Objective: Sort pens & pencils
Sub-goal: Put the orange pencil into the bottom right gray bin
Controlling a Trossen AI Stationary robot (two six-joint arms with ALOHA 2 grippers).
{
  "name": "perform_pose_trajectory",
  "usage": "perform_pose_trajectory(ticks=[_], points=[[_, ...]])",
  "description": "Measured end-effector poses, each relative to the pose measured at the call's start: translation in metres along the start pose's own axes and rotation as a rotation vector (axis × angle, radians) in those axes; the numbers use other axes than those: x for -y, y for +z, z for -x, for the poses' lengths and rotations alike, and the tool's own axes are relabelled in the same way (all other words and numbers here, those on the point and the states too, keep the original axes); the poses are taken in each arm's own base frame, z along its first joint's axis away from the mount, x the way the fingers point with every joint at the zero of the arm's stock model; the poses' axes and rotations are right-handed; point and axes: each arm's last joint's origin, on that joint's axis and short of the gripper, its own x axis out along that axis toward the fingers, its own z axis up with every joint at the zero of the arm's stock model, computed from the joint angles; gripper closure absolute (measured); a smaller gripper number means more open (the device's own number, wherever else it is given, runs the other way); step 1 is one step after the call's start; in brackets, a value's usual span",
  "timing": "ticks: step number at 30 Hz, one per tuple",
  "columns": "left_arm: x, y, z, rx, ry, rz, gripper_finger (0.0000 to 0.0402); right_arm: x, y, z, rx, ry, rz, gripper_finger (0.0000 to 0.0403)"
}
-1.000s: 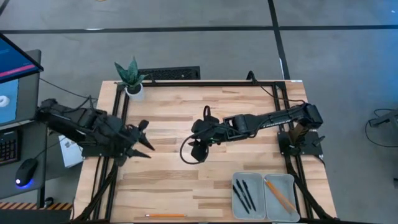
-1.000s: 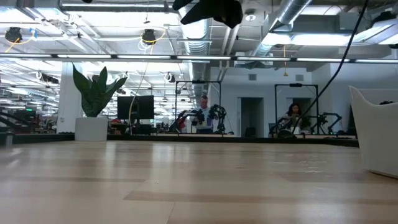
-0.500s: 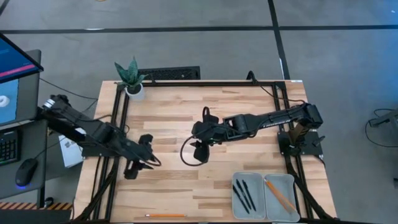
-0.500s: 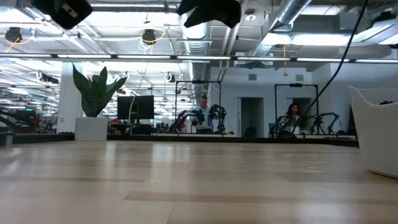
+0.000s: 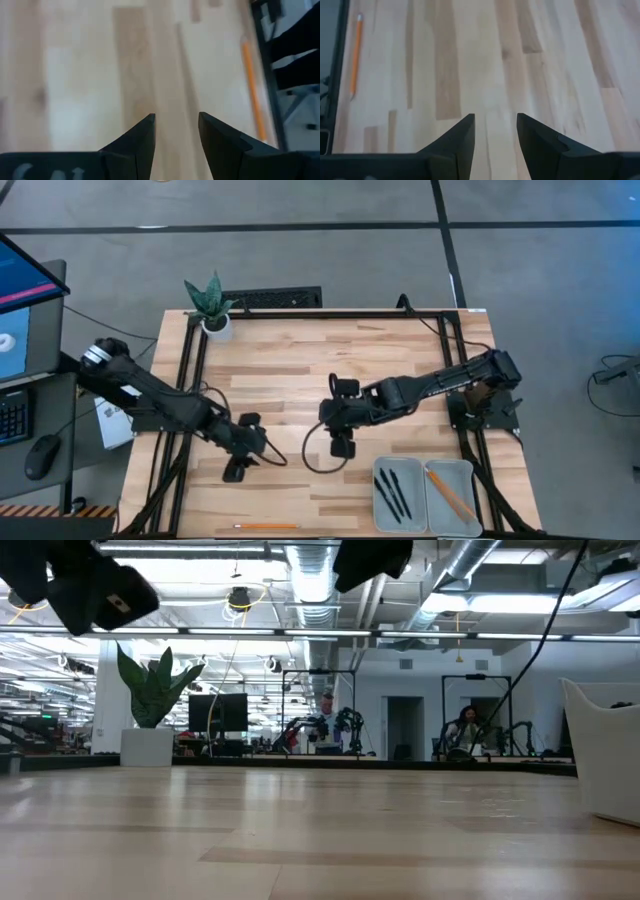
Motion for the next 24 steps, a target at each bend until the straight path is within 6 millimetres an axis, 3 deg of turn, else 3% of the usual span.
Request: perform_pose_trajectory(ticks=[6,14,24], points=[[0.008,0.013,-0.024,0.057,-0.091,0.023,0.0220,-0.013,-0.005,0.002,-0.014,0.017,0.066,0.0235],[0.020,0.015,-0.028,0.012,-0.264,0.091,0.0129,-0.018,-0.009,0.003,-0.041,0.019,0.092,0.0235],[0.062,0.018,-0.018,0.064,-0.263,0.175,0.0115,-0.010,-0.008,0.000,-0.045,0.004,0.076,0.0236]])
